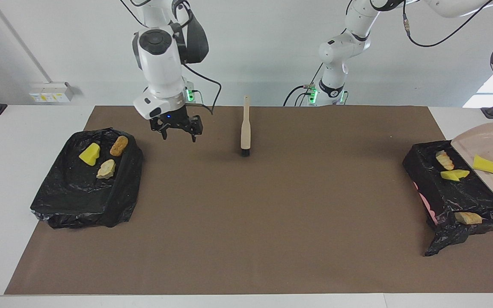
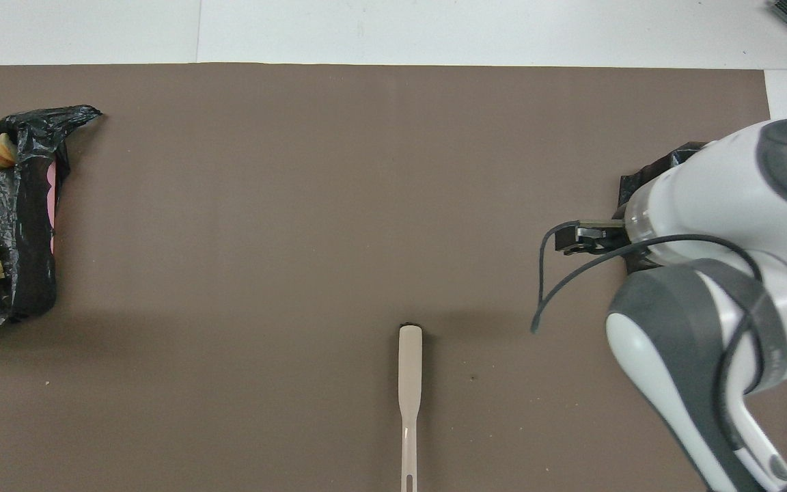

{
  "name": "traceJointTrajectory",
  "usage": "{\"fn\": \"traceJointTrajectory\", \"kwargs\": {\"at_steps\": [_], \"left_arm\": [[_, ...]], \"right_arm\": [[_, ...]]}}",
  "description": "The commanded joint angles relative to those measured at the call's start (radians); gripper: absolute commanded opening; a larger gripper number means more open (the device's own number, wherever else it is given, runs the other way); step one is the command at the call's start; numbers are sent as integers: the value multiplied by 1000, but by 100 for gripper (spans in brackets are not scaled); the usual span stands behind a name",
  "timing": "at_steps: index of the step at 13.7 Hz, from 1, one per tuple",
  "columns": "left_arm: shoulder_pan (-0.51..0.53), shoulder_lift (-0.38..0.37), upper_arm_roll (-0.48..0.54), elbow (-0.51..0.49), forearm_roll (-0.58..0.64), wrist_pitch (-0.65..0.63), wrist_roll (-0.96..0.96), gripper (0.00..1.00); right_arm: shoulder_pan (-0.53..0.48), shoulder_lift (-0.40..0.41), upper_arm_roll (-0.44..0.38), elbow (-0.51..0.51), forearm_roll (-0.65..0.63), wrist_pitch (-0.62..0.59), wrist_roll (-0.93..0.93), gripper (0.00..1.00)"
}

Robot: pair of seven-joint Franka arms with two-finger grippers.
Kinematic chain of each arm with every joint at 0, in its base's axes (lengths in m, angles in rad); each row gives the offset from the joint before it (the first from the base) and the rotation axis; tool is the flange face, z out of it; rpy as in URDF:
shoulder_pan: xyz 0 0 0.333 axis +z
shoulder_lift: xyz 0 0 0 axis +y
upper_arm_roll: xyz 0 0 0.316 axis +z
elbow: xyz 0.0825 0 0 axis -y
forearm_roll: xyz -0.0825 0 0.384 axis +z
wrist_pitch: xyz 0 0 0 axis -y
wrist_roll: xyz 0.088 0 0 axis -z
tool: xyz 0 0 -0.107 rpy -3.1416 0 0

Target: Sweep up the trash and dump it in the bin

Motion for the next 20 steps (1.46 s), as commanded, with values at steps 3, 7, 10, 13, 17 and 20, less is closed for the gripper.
{"fn": "traceJointTrajectory", "kwargs": {"at_steps": [3,7,10,13,17,20], "left_arm": [[-86,-19,8,71,166,-157,10,0],[-120,-29,-1,83,97,-199,-1,0],[-152,-28,0,83,-122,-214,-21,0],[-183,-26,-1,83,-274,-257,-140,0],[-308,-17,-1,75,-486,-352,-492,0],[-417,-13,-3,66,-596,-380,-769,0]], "right_arm": [[14,-62,-117,54,-14,-108,-165,100],[15,-85,-190,50,14,-120,-205,100],[18,-85,-185,50,37,-100,-200,100],[8,-84,-188,50,35,-100,-199,100],[8,-84,-188,50,35,-100,-199,100],[8,-84,-188,50,35,-100,-199,100]]}}
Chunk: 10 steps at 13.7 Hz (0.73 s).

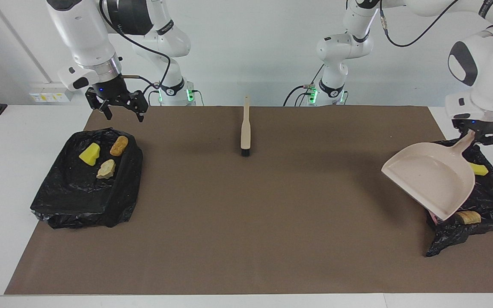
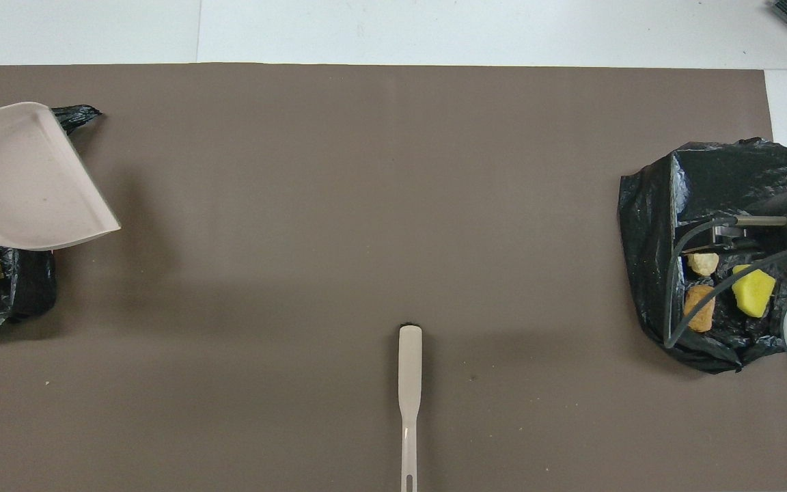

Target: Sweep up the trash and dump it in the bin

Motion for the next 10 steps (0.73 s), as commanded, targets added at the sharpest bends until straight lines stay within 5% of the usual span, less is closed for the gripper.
{"fn": "traceJointTrajectory", "kwargs": {"at_steps": [1,6,10], "left_arm": [[-96,3,17,2,-125,-33,-236,0],[-286,19,17,9,-282,-28,-599,0],[-455,181,17,150,-314,-13,-970,0]], "right_arm": [[-6,-3,-2,-4,17,12,-15,100],[-6,-3,-2,-4,17,12,-15,100],[-6,-3,-2,-4,17,12,-15,100]]}}
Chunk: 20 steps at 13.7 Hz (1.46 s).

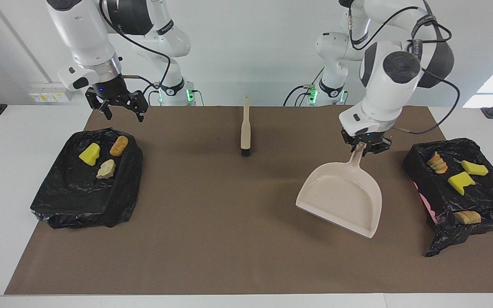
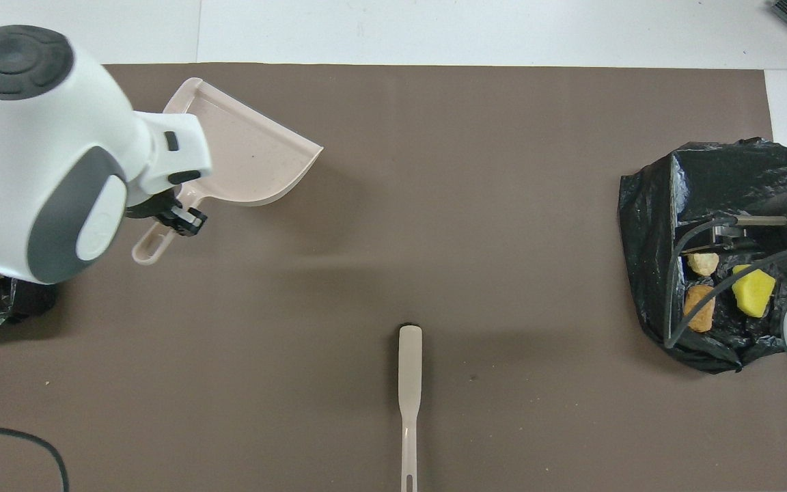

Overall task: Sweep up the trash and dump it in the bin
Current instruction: 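Bring the empty dustpan back to the mat center with the left gripper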

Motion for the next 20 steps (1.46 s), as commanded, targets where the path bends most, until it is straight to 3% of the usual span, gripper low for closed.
{"fn": "traceJointTrajectory", "kwargs": {"at_steps": [1,5,8,15,20], "left_arm": [[-105,153,23,168,-42,11,-206,0],[-207,302,23,308,-85,95,-460,0],[-228,336,20,310,-227,252,-637,0],[-331,423,25,303,-218,333,-670,0],[-346,411,31,248,-223,333,-671,0]], "right_arm": [[-6,-3,-2,-4,17,12,-15,100],[-6,-3,-2,-4,17,14,-15,100],[-6,-3,-2,-4,17,12,-15,100],[-6,-3,-2,-4,17,14,-15,100],[-6,-3,-2,-4,17,12,-15,100]]}}
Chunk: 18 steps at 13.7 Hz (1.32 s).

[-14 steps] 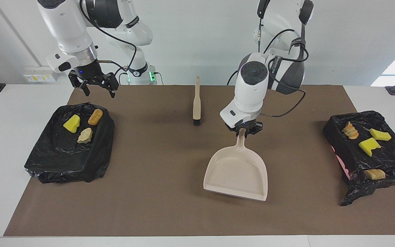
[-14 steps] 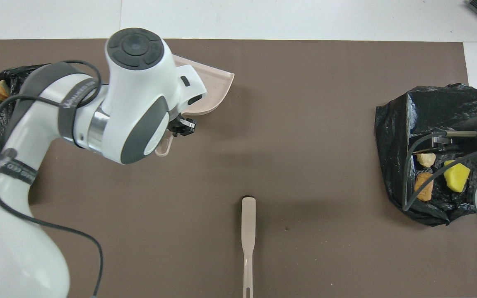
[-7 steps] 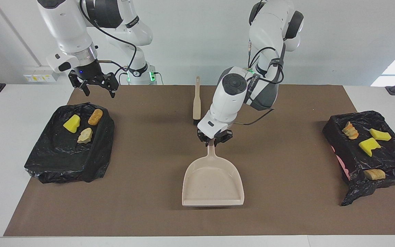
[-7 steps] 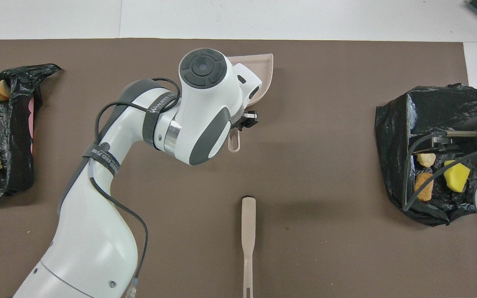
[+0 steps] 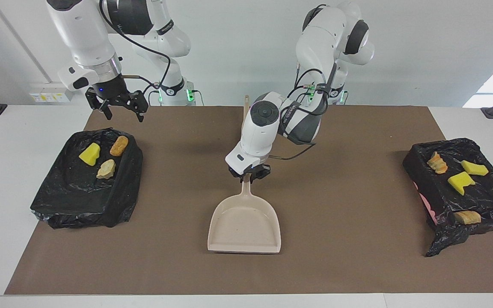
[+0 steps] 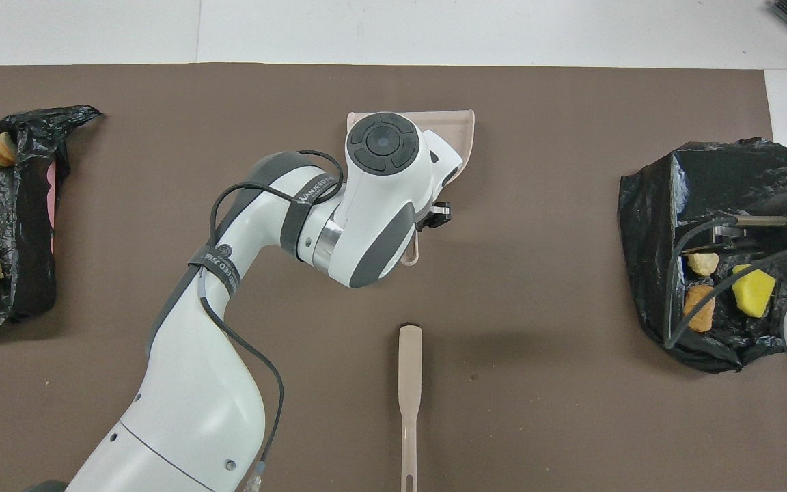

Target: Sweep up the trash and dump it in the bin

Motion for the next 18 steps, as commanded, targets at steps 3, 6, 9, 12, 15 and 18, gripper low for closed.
{"fn": "traceJointTrajectory", "kwargs": {"at_steps": [3,6,9,12,15,18], "left_arm": [[-16,-13,25,-35,1,-7,-9,7],[-16,-22,35,-47,10,-36,-11,38],[-8,-75,49,-88,51,-56,-8,71],[9,-250,70,-254,51,-56,4,100],[76,-423,80,-400,54,-65,58,100],[182,-586,80,-486,53,-129,248,100]], "right_arm": [[-6,-3,-2,-4,19,12,-15,100],[-6,-3,-2,-4,17,12,-15,100],[-6,-3,-2,-4,17,12,-15,100],[-6,-3,-2,-4,17,12,-15,100],[-6,-3,-2,-4,17,12,-15,100],[-6,-4,-2,-4,17,12,-15,100]]}}
